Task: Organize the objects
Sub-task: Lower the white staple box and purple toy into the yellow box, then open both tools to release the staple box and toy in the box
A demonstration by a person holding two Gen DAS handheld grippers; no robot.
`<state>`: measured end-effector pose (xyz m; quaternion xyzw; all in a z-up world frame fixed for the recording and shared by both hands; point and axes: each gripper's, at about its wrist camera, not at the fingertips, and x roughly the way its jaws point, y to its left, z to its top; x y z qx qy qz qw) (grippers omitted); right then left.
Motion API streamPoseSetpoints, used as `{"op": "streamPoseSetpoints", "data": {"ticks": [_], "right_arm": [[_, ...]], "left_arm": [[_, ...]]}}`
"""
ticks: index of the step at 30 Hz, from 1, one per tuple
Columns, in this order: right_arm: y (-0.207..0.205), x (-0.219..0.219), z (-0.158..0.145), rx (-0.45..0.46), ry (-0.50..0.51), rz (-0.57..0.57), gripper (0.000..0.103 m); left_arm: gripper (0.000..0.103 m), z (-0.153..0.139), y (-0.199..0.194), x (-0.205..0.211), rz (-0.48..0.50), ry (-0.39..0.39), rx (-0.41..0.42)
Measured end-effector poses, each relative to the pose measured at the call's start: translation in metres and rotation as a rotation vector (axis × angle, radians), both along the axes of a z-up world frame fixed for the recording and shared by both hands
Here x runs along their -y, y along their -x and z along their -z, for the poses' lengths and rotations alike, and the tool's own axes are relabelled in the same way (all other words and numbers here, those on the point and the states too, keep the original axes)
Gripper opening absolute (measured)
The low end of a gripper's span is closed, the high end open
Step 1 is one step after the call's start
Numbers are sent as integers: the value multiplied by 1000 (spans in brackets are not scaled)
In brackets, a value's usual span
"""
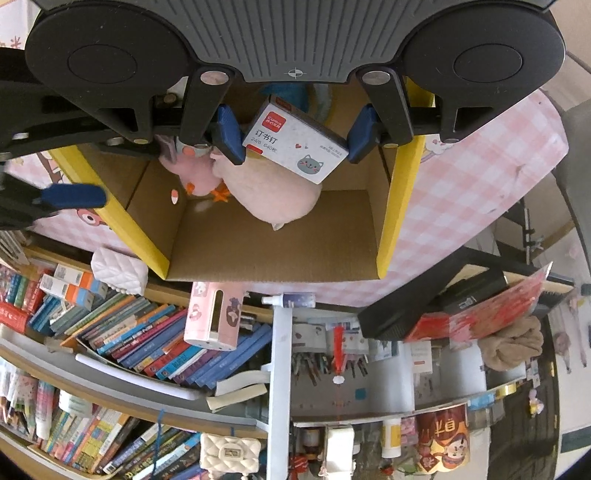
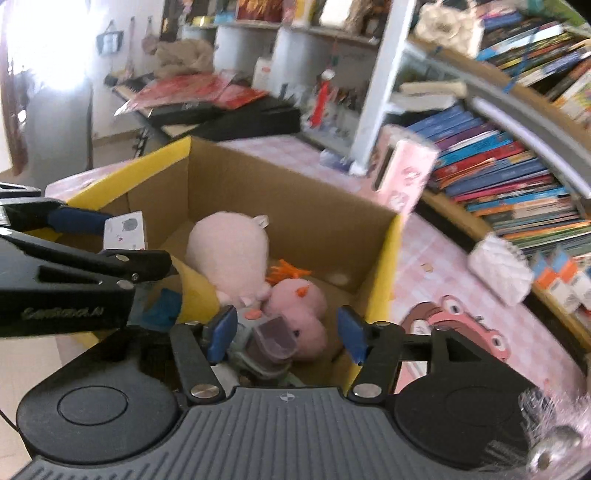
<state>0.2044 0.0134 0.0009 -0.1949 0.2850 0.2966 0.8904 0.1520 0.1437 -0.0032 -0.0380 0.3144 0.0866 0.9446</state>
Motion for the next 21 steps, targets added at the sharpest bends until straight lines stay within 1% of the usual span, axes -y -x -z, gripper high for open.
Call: {"op": "streamPoseSetpoints", "data": {"ticks": [3, 5, 8, 9, 10, 11, 12, 15, 18, 21], "right_arm": [[16, 13, -8, 33, -38, 9, 61], [30, 18, -11, 91, -32, 27, 68], [45, 24, -16, 152, -33, 40, 68], [48, 25, -17, 160, -35, 47, 69], [51, 27, -19, 167, -42, 58, 69], [54, 29, -20, 171, -49, 71, 70], [56, 31, -21, 173, -55, 83, 74], [65, 38, -24, 175, -73, 130, 77], [78, 41, -24, 184, -78, 164, 79], [94, 44, -25, 196, -80, 190, 82]], "left_arm": [[60, 3, 0, 4, 3, -23, -12], [60, 3, 2, 6, 5, -22, -11], [62, 2, 4, 9, 14, -25, -13], [68, 2, 6, 10, 16, -29, -10], [78, 1, 8, 11, 13, -34, -6], [81, 0, 11, 13, 11, -42, 4], [84, -2, 14, 14, 12, -46, 14], [87, -9, 26, 17, 9, -44, 57], [92, -19, 43, 17, 5, -20, 117], [94, -29, 59, 18, 2, -2, 162]]}}
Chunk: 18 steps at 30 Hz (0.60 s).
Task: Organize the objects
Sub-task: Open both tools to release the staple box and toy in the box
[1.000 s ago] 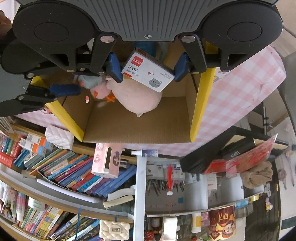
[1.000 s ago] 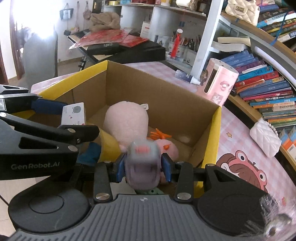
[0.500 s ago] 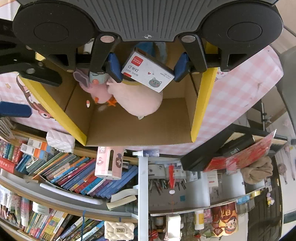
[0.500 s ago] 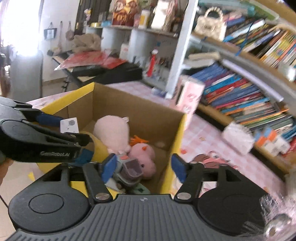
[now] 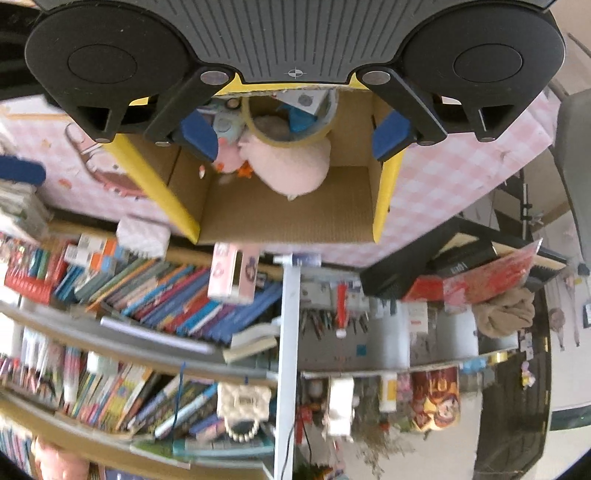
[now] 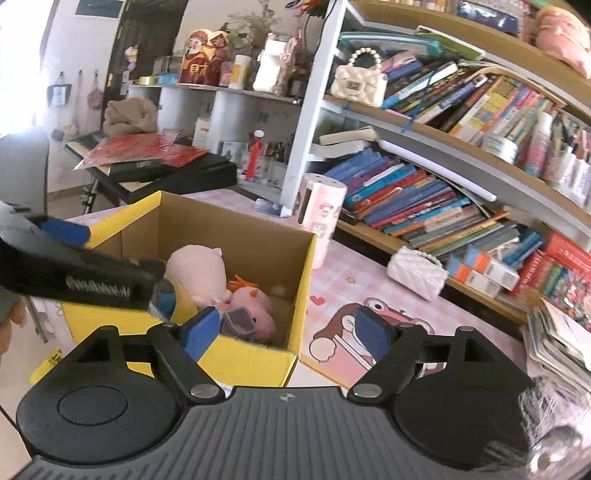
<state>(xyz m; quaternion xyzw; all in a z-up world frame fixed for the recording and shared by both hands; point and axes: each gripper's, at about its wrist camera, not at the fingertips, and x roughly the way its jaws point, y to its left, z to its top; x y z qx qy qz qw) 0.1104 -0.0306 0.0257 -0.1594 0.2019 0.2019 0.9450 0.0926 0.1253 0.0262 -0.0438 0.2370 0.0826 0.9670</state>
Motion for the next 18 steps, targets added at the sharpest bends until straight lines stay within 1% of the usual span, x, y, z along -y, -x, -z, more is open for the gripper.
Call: {"op": "streamPoseSetpoints", "data": {"ticks": [4, 5, 6, 8, 10, 11, 13, 18], "right_arm": [[21, 4, -1, 19, -6, 65, 89], [26, 5, -1, 21, -8, 92, 94], [31, 7, 0, 23, -11, 117, 97], [40, 11, 0, 24, -18, 173, 100], [48, 15, 1, 15, -33, 216, 101], [53, 18, 1, 5, -47, 243, 103], [61, 23, 2, -16, -72, 293, 103], [78, 38, 11, -99, -143, 420, 103]], "left_arm": [[97, -8, 19, 2, 5, 10, 18], [97, -8, 24, 4, 6, 7, 15], [98, -8, 30, 6, 8, 0, 12], [100, -6, 42, 10, 18, -23, 9], [102, -4, 53, 14, 28, -47, 10], [102, -2, 59, 17, 32, -59, 9], [102, -1, 69, 20, 40, -73, -1], [103, 4, 90, 24, 63, -66, -23]]}}
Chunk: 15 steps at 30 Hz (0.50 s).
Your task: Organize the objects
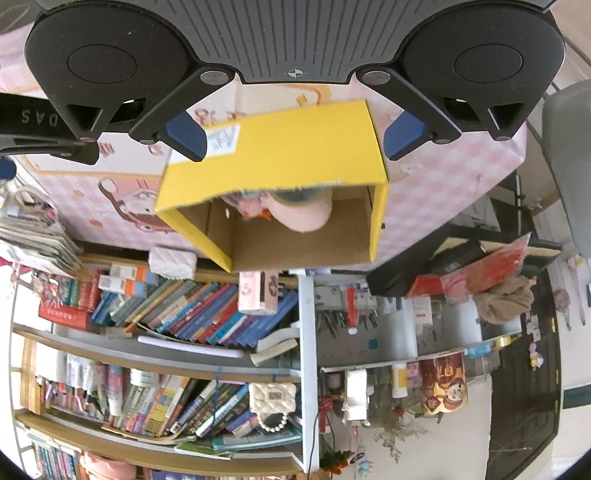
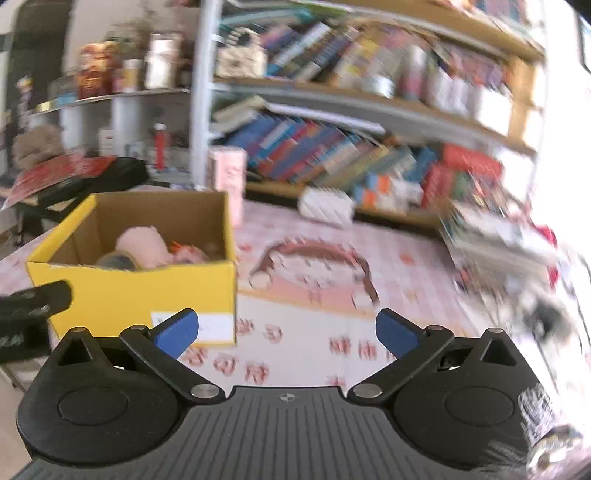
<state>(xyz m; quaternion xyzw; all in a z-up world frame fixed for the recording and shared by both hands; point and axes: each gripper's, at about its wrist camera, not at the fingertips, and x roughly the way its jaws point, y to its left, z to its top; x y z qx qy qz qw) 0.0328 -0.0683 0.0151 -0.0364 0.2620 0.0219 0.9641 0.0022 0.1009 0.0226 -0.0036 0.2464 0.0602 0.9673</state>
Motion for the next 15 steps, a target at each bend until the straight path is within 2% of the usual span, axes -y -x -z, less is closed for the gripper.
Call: {"op": "streamPoseSetpoints", "data": {"ticks": [4, 9, 15], "right_arm": [[17, 11, 9, -40, -36, 80, 103], [40, 19, 15, -41, -15, 139, 103], [60, 33, 18, -43, 7, 192, 103]], "left_arm": [[103, 6, 12, 4, 25, 26, -27], [103, 14, 21, 10, 76, 82, -76], [103, 17, 20, 25, 111, 67, -96]]}}
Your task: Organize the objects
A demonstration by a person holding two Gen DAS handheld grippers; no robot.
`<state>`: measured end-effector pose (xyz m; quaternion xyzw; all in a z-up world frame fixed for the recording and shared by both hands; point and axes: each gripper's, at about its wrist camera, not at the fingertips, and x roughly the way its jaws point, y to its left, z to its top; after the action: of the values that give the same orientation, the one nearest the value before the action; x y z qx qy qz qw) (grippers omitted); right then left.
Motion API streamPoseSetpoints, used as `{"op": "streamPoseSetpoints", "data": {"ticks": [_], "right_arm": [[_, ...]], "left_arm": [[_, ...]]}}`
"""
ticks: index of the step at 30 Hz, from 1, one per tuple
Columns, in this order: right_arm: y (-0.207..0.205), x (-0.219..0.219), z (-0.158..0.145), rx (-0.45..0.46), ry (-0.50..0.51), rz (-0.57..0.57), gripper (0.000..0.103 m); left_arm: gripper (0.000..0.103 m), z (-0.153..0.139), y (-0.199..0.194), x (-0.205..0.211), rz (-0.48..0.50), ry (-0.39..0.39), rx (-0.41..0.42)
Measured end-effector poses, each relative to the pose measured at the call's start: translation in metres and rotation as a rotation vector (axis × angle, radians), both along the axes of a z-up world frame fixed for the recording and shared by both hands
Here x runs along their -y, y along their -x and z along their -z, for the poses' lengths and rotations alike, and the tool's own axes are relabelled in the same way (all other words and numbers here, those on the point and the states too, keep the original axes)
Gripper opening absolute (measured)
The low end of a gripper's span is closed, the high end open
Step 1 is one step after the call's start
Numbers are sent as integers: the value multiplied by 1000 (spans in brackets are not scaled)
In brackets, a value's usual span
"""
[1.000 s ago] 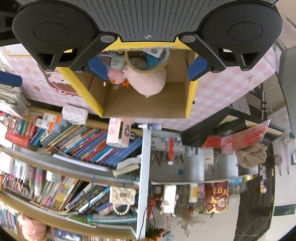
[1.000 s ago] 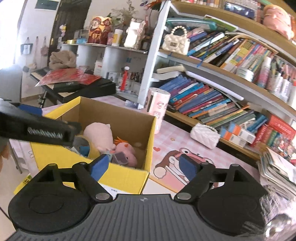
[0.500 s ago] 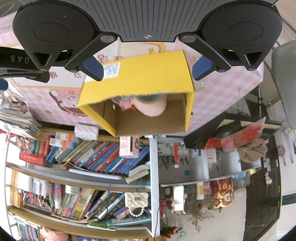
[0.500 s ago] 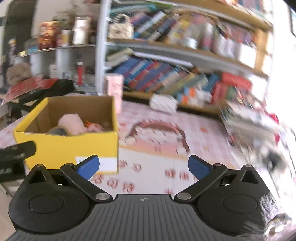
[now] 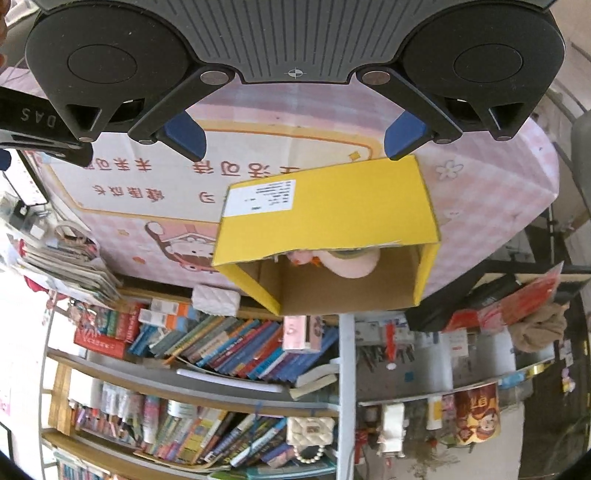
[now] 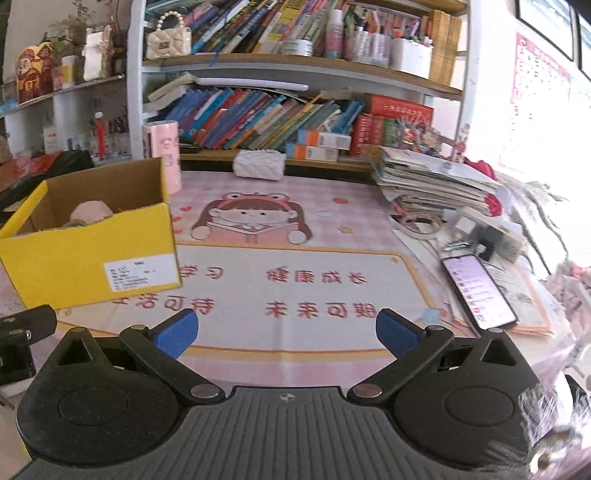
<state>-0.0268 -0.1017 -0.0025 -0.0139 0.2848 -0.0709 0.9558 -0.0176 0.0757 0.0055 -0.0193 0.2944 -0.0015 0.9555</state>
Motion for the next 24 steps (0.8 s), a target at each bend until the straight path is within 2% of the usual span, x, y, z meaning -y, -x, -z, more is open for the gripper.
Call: {"op": "streamPoseSetpoints", "data": {"ticks": [11, 18, 24], "right_arm": [[14, 37, 2, -21, -9, 144, 103], [15, 43, 4, -34, -11, 143, 103], [8, 39, 7, -51, -6, 104, 103]], "left_arm": [[103, 1, -2, 32, 62, -55, -11], [103, 3, -4, 43, 62, -64, -28], [103, 5, -3, 49, 54, -123, -34]]}}
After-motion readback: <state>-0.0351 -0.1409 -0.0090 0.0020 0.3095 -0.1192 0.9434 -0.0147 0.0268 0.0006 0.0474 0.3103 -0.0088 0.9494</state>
